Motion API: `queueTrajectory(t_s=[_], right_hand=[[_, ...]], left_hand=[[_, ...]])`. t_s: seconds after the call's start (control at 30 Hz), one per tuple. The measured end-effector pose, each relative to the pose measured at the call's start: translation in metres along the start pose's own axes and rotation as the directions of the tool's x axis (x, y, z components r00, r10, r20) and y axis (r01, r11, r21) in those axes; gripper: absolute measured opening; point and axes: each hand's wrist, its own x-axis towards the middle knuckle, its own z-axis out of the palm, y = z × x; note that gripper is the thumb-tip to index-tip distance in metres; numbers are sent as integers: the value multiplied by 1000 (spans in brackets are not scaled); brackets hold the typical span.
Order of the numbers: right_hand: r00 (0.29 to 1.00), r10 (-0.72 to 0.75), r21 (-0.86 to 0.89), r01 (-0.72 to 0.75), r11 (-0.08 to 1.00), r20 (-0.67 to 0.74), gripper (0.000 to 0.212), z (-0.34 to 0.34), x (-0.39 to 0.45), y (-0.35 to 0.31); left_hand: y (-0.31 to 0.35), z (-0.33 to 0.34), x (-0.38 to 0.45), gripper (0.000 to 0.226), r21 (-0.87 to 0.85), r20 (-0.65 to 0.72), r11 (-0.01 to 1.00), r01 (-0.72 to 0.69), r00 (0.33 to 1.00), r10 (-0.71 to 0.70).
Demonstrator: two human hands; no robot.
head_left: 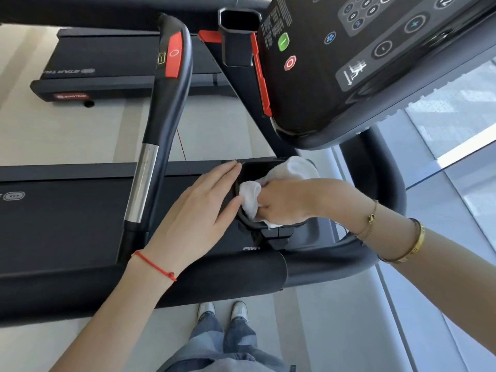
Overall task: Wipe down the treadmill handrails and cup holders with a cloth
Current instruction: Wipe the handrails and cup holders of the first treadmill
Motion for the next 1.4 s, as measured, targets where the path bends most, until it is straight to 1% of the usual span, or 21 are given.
queueTrajectory(t_s=[0.07,0.17,0.23,0.3,0.33,0.4,0.47,0.5,0.57,0.6,0.7,0.73,0.77,0.8,0.87,0.9,0.93,1.03,1.13,1.27,1.4], right_hand=[[998,6,5,-6,1000,58,12,-4,4,0],[993,58,-8,-57,998,101,26,-3,10,-2],[984,87,-2,-87,996,154,27,-1,12,0],[985,82,-24,-80,997,153,28,-1,10,0],[992,63,-53,-57,997,113,28,0,8,0],[1000,12,-117,-14,993,-19,28,4,2,0],[985,-16,-176,-14,984,-169,28,13,-5,-2],[967,-24,-175,-21,984,-253,27,17,-10,-3],[917,2,-89,-41,995,-399,28,27,-21,-2],[886,4,-29,-19,999,-464,31,32,-29,0],[783,1,202,160,966,-622,35,52,-48,3],[764,31,234,158,959,-644,41,58,-51,5],[753,79,266,131,955,-653,50,66,-53,8],[752,148,335,101,937,-643,59,72,-55,10],[763,292,547,95,832,-577,71,78,-55,12],[758,336,619,114,777,-560,74,79,-53,11],[744,367,647,114,754,-559,74,79,-49,10],[701,442,647,37,761,-559,74,73,-30,11],[698,458,633,-8,774,-551,74,64,-21,14],[735,417,587,-31,809,-535,72,78,-37,16],[768,413,599,-47,799,-490,74,76,-37,22]], left_hand=[[-1,1,0,57,-16,-5,1000,0,1000,0],[-2,2,0,58,-50,-9,999,12,1000,-12],[-3,3,0,58,-58,-5,998,18,1000,-18],[-4,2,-1,59,-38,-1,999,20,1000,-20],[-5,1,-2,59,-26,0,999,19,1000,-19],[-6,0,-2,59,-16,4,1000,17,1000,-17],[-6,1,-2,59,-14,2,1000,14,1000,-14],[-7,1,-2,58,-18,1,1000,13,1000,-13],[-8,2,-2,58,-25,2,1000,13,1000,-13],[-8,2,-2,58,-28,3,1000,13,1000,-13],[-9,4,-2,58,-46,-2,999,12,1000,-13],[-10,4,-2,58,-52,-1,999,11,1000,-11],[-9,5,-2,58,-59,-1,998,9,1000,-9],[-9,5,-2,58,-67,0,998,6,1000,-6],[-8,5,-2,58,-78,-1,997,2,1000,-2],[-7,5,-2,58,-81,-5,997,2,1000,-2],[-7,5,-2,58,-83,-8,997,2,1000,-3],[-6,5,-1,58,-87,-9,996,-1,1000,0],[-6,5,-1,58,-96,-2,995,0,1000,-1],[-7,4,-2,59,-80,3,997,2,1000,-2],[-10,6,-3,64,-72,10,997,42,999,-41]])
